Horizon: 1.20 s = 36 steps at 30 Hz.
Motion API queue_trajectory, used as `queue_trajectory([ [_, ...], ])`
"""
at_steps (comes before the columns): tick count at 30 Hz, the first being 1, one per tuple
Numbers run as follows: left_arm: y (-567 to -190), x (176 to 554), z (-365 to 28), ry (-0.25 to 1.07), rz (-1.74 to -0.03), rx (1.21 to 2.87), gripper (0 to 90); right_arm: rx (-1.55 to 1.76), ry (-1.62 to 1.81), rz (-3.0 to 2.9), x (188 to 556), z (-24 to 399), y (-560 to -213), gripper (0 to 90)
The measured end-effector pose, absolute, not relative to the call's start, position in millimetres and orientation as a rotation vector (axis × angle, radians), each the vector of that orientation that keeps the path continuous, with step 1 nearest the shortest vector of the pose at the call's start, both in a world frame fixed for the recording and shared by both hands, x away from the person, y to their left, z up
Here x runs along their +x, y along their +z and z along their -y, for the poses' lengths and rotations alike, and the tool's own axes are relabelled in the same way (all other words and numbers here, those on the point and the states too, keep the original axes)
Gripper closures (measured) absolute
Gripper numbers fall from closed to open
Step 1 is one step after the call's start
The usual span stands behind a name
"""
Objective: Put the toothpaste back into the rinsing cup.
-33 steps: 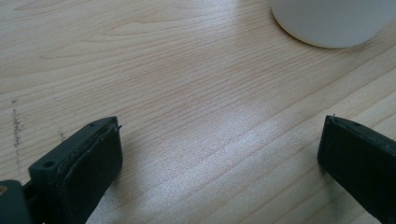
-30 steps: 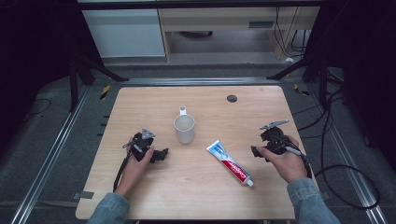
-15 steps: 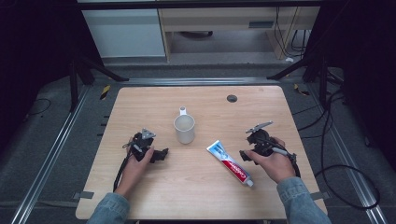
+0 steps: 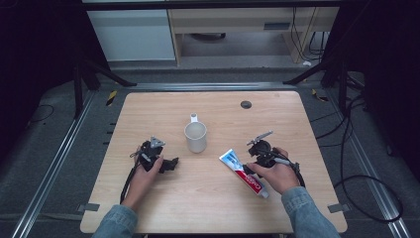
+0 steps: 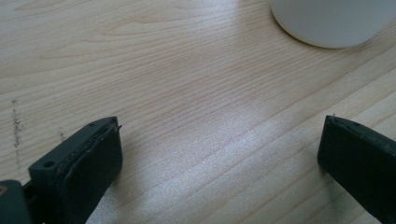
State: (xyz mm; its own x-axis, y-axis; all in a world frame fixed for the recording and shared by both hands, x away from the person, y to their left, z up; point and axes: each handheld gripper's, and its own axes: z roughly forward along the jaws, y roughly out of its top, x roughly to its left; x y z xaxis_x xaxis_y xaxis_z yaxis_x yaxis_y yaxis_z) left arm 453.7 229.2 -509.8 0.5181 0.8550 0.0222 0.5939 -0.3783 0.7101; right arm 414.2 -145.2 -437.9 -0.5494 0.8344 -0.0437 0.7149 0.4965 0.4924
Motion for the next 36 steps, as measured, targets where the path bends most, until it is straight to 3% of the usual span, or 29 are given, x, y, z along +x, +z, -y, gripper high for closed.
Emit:
queue_trajectory([
  [7,-509.8,453.7,-229.2,0.517,-1.175,2.11,0.0,1.3,0.607,-2.493,419.0,133.8,-445.0,19.7],
  [36,-509.8,453.8,-229.3,0.517,-1.175,2.109,0.0,1.3,0.539,-2.603,438.2,106.0,-476.5,34.0],
])
